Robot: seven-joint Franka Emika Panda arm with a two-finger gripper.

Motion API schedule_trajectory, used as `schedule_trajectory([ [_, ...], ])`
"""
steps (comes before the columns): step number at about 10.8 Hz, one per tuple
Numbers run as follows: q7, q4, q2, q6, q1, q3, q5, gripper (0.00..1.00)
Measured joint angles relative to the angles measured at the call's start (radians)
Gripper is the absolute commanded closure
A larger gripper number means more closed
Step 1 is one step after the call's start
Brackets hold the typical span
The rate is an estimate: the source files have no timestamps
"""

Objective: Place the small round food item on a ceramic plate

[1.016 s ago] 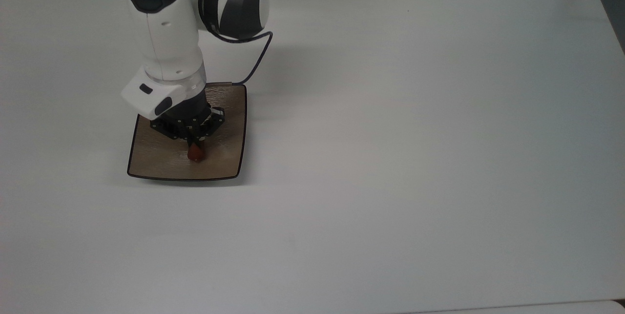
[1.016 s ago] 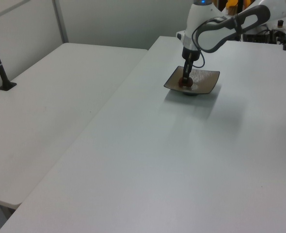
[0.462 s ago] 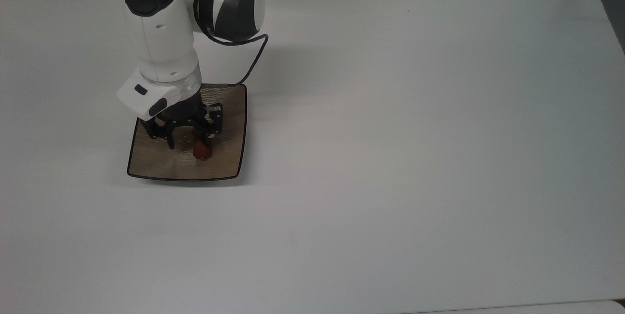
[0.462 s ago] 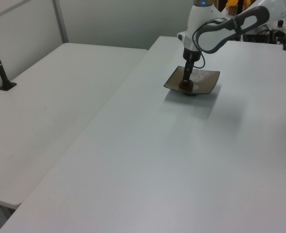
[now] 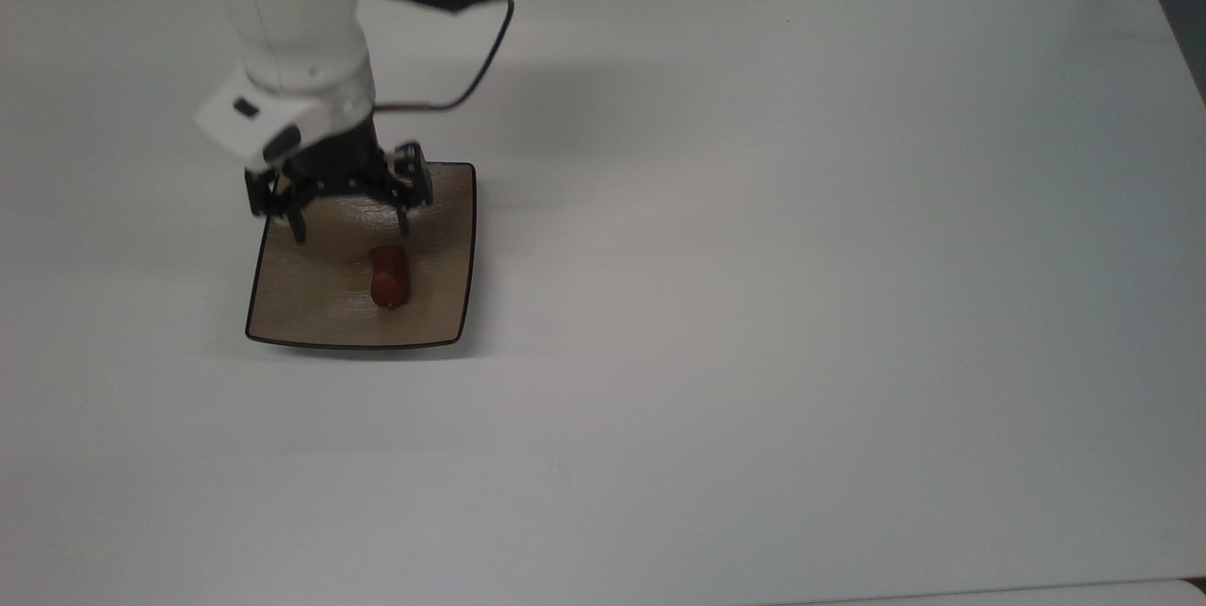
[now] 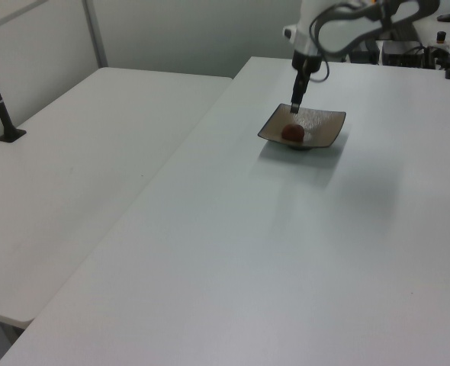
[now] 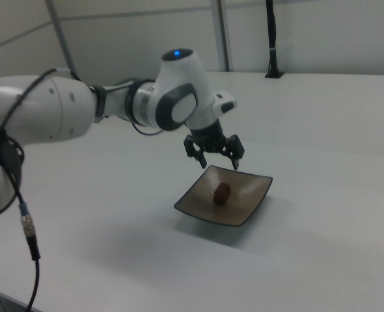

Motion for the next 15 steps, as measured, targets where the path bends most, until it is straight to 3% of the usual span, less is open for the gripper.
schedule_trajectory([
  [2, 0.021, 0.009, -0.109, -0.145, 0.001, 0.0, 0.001, 0.0],
  [5, 0.183, 0.014, -0.312, -0.425, 0.004, 0.0, 0.003, 0.0],
  [7, 0.218, 0.013, -0.402, -0.551, 0.02, 0.001, 0.018, 0.0],
  [11, 0.235, -0.004, -0.437, -0.608, 0.07, 0.042, 0.06, 0.0],
  [15, 0.256, -0.065, -0.419, -0.488, 0.078, 0.096, 0.06, 0.0],
])
